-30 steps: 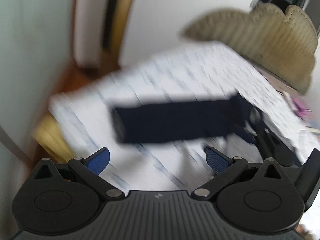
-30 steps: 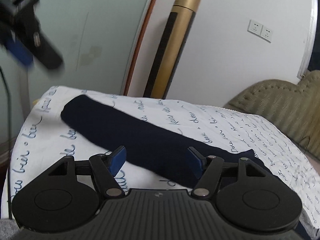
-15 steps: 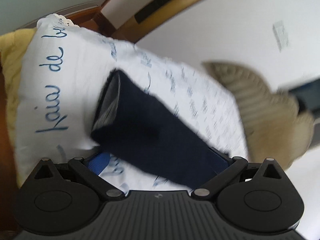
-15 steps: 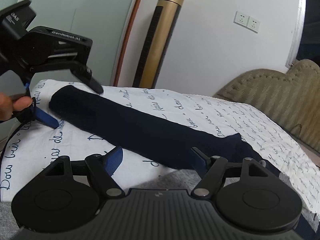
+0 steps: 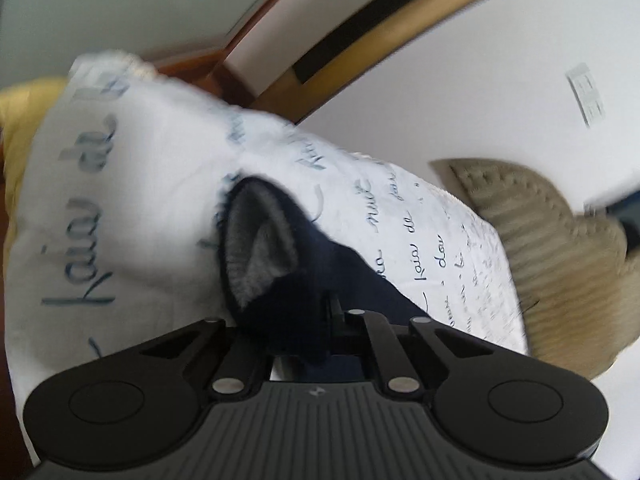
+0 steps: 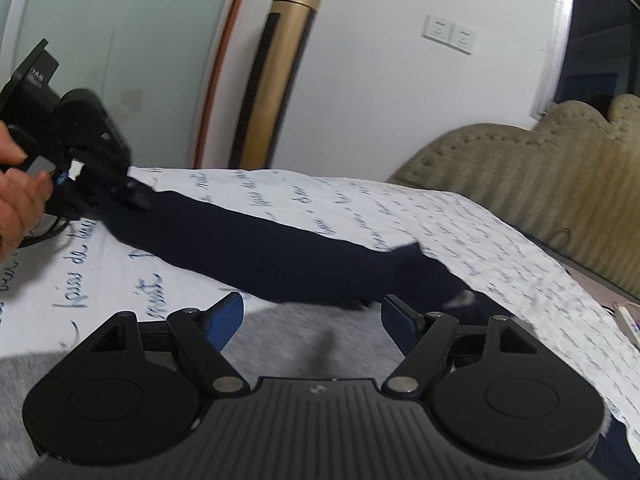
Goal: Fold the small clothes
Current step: 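Lift the navy sleeve and fold it across the sweater body with the left tool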
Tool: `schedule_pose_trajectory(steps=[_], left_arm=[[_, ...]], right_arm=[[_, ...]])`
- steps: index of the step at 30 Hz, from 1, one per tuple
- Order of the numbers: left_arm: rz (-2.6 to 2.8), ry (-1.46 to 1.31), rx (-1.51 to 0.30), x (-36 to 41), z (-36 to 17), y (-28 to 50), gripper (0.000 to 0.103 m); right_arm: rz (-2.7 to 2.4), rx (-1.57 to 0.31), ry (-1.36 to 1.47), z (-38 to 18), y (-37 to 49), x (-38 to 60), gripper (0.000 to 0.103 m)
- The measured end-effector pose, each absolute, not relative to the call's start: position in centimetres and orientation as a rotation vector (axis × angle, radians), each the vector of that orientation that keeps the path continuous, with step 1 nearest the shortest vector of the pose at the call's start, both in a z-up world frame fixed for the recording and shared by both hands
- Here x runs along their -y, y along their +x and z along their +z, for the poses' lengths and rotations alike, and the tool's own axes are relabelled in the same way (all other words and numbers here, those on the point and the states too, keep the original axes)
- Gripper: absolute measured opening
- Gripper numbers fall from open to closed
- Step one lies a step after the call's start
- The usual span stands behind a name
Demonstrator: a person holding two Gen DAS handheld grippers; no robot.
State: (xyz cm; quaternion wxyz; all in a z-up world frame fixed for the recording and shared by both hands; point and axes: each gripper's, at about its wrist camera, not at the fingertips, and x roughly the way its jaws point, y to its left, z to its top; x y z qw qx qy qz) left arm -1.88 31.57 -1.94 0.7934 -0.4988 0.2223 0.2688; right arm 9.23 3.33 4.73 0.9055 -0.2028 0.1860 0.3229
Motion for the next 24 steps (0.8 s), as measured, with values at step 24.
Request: schedule_pose_trajectory(steps=[24], left_arm=[[0.564, -0.209, -0.308, -23.5, 11.1, 12.9, 0.004]], right_arm=[[0.190, -0.659, 0.033, 2.5, 14.9, 15.2, 0.081]])
